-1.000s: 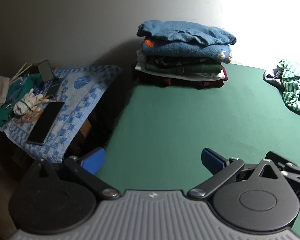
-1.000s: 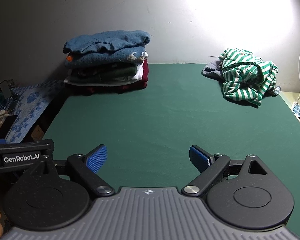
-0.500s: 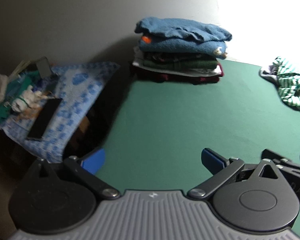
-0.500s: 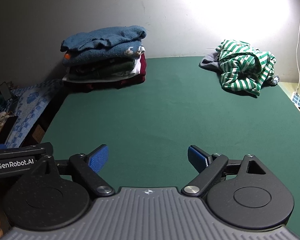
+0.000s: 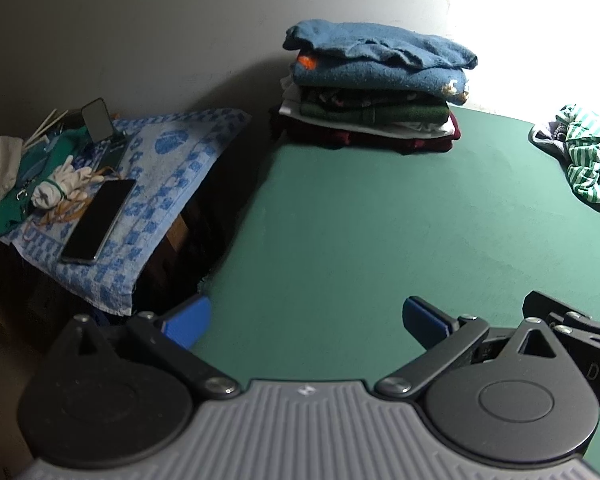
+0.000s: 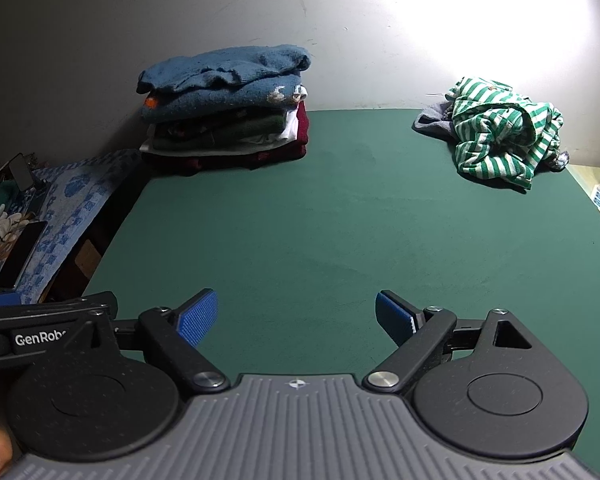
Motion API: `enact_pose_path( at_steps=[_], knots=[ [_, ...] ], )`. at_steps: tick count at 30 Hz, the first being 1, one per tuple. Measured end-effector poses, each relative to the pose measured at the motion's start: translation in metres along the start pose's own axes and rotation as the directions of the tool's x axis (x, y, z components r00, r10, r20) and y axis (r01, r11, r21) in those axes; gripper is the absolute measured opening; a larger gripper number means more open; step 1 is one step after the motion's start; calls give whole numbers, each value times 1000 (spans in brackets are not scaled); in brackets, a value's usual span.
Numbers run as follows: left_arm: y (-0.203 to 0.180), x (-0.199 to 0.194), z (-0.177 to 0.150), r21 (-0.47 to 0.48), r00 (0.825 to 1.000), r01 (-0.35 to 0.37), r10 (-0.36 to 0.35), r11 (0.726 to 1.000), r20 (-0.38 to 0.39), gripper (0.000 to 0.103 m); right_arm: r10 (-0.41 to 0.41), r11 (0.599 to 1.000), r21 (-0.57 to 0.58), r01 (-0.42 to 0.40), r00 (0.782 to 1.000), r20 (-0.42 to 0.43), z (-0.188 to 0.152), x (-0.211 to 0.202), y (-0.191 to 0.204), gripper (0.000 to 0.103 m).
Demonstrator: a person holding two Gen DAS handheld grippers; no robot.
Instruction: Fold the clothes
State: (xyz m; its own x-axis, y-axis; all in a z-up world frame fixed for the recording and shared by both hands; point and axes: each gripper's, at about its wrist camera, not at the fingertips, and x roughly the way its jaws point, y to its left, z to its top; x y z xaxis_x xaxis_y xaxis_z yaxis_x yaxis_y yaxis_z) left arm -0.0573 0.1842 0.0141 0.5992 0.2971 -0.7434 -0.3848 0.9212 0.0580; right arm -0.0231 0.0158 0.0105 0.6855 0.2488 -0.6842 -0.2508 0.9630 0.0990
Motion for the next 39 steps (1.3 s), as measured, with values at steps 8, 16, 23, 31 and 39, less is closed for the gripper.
enact_pose_path(
  at_steps=[8,16,23,31,39],
  knots=[
    [-1,6,0,2,1000,4,-4,1000,-11,103,-5,1000,-4,5,1000,-11,-1,5,1,89],
    [-4,13,2,14,1000,1,-1,1000,-19,103,-46,999,-30,46,999,-19,2,7,5,89],
    [-5,18,2,20,1000,-5,6,1000,-27,103,-55,998,-34,54,998,-30,6,10,7,89],
    [-4,20,1,18,999,-9,9,1000,-36,103,-45,999,-29,44,998,-49,7,13,10,89],
    [-4,23,1,20,999,-13,13,1000,-41,103,-39,999,-19,38,997,-71,7,17,8,89]
  ],
)
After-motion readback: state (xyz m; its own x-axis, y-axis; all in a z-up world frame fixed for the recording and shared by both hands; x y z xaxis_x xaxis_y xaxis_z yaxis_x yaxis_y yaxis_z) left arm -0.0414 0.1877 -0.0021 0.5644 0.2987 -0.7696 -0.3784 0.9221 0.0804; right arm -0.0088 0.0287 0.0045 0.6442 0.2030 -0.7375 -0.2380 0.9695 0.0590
